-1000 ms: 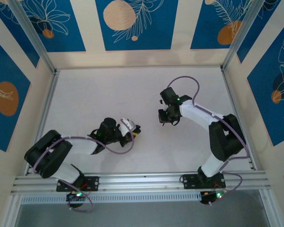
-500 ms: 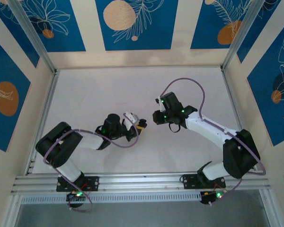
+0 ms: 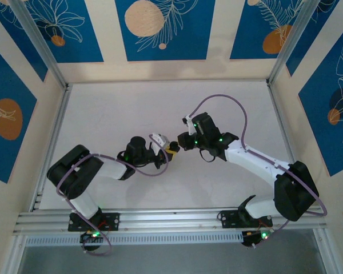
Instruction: Insert the wireless bluetooth earbuds into the charging case
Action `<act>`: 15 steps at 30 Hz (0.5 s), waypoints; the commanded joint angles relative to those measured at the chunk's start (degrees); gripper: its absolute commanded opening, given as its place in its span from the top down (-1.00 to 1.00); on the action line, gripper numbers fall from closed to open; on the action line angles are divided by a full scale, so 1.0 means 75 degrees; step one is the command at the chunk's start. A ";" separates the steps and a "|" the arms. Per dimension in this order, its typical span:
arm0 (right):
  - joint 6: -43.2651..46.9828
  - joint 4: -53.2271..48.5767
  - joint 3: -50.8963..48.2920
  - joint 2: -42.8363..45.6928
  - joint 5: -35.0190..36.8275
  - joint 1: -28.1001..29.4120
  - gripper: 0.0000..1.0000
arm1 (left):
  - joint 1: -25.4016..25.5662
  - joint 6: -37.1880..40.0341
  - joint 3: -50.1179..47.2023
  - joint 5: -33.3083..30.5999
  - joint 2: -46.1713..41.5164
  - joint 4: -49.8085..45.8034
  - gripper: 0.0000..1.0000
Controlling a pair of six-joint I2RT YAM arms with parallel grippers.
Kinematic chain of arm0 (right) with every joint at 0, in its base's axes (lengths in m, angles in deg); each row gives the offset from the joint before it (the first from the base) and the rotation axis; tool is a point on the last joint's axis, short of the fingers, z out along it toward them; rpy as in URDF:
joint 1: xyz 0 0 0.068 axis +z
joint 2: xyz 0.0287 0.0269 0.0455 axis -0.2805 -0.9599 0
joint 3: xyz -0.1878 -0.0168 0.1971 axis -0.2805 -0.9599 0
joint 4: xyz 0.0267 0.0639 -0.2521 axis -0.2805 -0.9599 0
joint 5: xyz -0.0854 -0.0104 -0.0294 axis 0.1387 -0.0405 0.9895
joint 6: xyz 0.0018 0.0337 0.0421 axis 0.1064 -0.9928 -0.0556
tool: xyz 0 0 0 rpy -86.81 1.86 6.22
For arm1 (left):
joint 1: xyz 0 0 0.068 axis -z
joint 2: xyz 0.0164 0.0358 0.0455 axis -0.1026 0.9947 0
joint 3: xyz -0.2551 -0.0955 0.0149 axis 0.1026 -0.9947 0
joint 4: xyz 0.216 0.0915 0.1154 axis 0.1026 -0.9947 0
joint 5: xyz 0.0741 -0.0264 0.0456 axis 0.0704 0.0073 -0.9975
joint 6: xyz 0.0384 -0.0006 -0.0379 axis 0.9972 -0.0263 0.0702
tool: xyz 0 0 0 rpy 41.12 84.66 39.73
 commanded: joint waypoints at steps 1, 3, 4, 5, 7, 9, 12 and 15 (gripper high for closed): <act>0.0155 0.0362 -0.0108 0.0188 -0.0151 0.0103 0.66 | 0.0074 -0.0179 0.0182 0.0225 0.0076 0.0471 0.72; 0.0182 0.0369 -0.0102 0.0172 -0.0149 0.0137 0.66 | 0.0076 -0.0209 0.0168 0.0227 0.0064 0.0560 0.72; 0.0195 0.0368 -0.0100 0.0142 -0.0150 0.0131 0.66 | 0.0071 -0.0235 0.0158 0.0216 0.0063 0.0607 0.72; 0.0215 0.0359 -0.0101 0.0138 -0.0152 0.0150 0.66 | 0.0073 -0.0262 0.0157 0.0200 0.0059 0.0641 0.71; 0.0238 0.0339 -0.0102 0.0119 -0.0146 0.0164 0.66 | 0.0071 -0.0311 0.0149 0.0187 0.0057 0.0705 0.72; 0.0263 0.0317 -0.0114 0.0133 -0.0118 0.0189 0.66 | 0.0080 -0.0350 0.0146 0.0180 0.0049 0.0792 0.71; 0.0320 0.0280 -0.0103 0.0145 -0.0062 0.0253 0.66 | 0.0081 -0.0418 0.0120 0.0147 0.0049 0.0958 0.72; 0.0393 0.0262 -0.0125 0.0172 0.0052 0.0305 0.66 | 0.0071 -0.0492 0.0119 0.0146 0.0047 0.1059 0.72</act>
